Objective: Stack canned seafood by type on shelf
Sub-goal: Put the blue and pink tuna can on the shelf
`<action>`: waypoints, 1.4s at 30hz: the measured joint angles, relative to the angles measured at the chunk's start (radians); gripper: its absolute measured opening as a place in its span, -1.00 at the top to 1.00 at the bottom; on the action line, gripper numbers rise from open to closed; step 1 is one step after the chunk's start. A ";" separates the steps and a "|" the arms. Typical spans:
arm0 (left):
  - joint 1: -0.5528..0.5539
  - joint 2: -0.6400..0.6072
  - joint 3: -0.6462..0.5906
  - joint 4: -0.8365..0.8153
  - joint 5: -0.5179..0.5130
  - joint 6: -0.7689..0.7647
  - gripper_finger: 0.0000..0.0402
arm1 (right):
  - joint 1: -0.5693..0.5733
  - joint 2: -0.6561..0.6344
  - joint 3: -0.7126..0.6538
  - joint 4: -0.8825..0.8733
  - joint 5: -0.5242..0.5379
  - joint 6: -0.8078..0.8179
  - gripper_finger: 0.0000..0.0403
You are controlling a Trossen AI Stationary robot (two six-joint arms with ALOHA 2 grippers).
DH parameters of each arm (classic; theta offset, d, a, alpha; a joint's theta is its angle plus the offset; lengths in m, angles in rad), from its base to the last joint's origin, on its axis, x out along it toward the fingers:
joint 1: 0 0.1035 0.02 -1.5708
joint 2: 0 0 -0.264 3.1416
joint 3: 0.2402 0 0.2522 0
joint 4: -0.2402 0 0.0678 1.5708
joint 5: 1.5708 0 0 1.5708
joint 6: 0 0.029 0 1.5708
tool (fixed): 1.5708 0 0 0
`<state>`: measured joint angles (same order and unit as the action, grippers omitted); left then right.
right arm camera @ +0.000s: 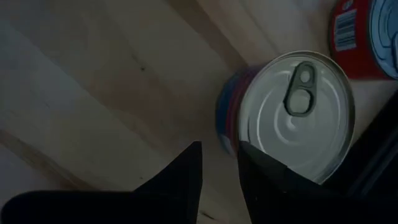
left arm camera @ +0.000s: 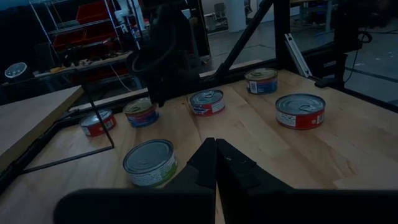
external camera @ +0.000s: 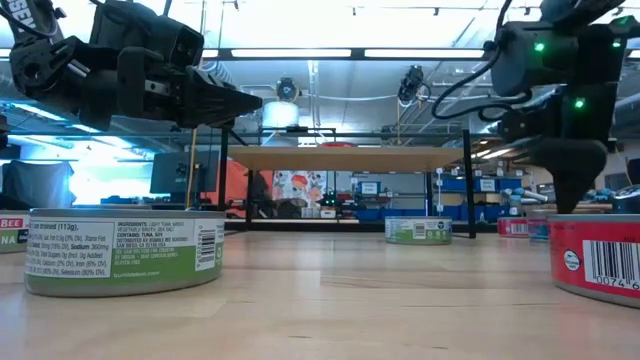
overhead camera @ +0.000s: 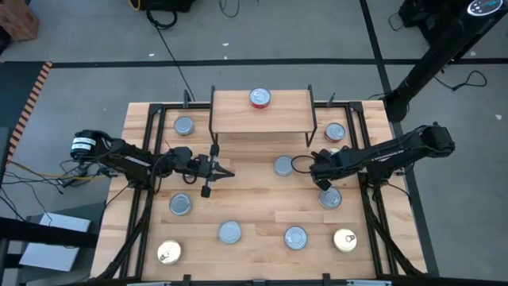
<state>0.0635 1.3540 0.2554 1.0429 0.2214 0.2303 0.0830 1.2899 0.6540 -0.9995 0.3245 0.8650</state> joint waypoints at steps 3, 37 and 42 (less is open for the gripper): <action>0.000 0.000 0.000 0.000 0.000 0.000 0.96 | -0.001 -0.001 -0.005 0.056 -0.056 -0.012 0.49; 0.000 0.000 0.000 0.000 -0.010 0.000 0.96 | -0.065 0.002 -0.010 -0.099 0.042 0.103 0.97; 0.000 0.000 0.000 0.001 -0.010 0.000 0.96 | -0.046 -0.002 0.001 0.001 -0.037 0.051 0.96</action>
<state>0.0635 1.3540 0.2554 1.0436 0.2111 0.2302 0.0368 1.2876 0.6549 -0.9989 0.2873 0.9157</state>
